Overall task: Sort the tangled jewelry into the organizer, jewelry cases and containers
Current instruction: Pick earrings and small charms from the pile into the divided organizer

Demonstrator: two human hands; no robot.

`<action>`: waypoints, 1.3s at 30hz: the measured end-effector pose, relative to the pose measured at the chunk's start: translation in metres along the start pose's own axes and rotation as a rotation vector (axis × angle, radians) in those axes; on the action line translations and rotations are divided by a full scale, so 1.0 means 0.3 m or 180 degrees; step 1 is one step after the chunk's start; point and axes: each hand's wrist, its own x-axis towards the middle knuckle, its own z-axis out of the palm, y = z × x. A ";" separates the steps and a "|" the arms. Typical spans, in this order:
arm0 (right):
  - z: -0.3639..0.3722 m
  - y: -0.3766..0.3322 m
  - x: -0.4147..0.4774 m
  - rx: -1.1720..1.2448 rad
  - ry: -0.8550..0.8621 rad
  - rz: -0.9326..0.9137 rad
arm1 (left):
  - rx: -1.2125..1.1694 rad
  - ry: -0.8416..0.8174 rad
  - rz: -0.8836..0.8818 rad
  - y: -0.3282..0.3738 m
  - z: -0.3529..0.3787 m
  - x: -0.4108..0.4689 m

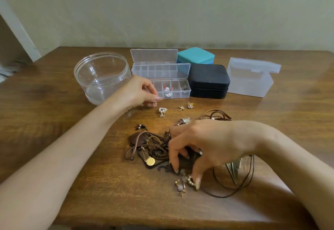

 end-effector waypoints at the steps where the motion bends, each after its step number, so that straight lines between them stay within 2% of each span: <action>1: 0.002 -0.001 0.002 -0.0009 0.0000 0.0030 | 0.0015 0.0037 -0.0025 -0.004 0.006 0.003; 10: 0.004 -0.002 -0.001 0.0088 0.0041 -0.0130 | 0.0518 0.0099 0.0150 -0.018 0.033 -0.001; 16: 0.000 0.010 0.004 0.0253 0.0266 -0.0373 | 0.0774 0.0167 0.0274 -0.008 0.033 -0.003; 22: -0.015 0.021 -0.009 0.0920 0.0455 -0.0578 | 0.1290 0.0337 0.0313 -0.008 0.030 -0.015; 24: -0.021 0.026 -0.014 0.1301 0.0478 -0.0615 | 0.1753 0.0616 0.0385 -0.003 0.030 -0.023; 26: -0.030 0.037 -0.021 0.1770 0.0555 -0.0691 | 0.1892 0.0975 0.0555 0.003 0.029 -0.027; 29: -0.059 0.080 -0.039 0.2500 0.0962 -0.0671 | 0.1576 0.1307 0.0802 0.007 0.025 -0.024; 33: -0.100 0.165 -0.063 0.3009 0.1942 -0.0318 | 0.1197 0.1325 0.0872 0.009 0.017 -0.017; 36: -0.098 0.213 -0.058 0.2917 0.2437 0.0165 | 0.1166 0.1160 0.0855 0.002 0.014 -0.010; 39: -0.074 0.229 -0.024 0.2397 0.2641 0.0618 | 0.1388 0.0583 0.0881 0.004 0.010 -0.010</action>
